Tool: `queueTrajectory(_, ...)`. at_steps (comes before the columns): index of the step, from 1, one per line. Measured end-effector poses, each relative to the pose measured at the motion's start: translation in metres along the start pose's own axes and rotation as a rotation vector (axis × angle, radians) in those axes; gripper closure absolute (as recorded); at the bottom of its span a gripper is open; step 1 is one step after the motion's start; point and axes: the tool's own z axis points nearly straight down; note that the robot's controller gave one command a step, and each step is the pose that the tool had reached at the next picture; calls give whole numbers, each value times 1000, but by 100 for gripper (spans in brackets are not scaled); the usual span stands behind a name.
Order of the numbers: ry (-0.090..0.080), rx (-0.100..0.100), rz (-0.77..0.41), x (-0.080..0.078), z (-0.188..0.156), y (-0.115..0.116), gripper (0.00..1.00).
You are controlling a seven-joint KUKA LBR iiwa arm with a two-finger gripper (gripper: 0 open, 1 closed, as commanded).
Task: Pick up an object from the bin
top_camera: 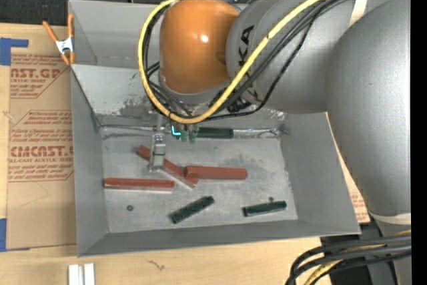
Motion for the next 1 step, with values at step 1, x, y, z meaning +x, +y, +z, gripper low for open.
queueTrajectory(1, -5, 0, 208, 40, 130, -60, 0)
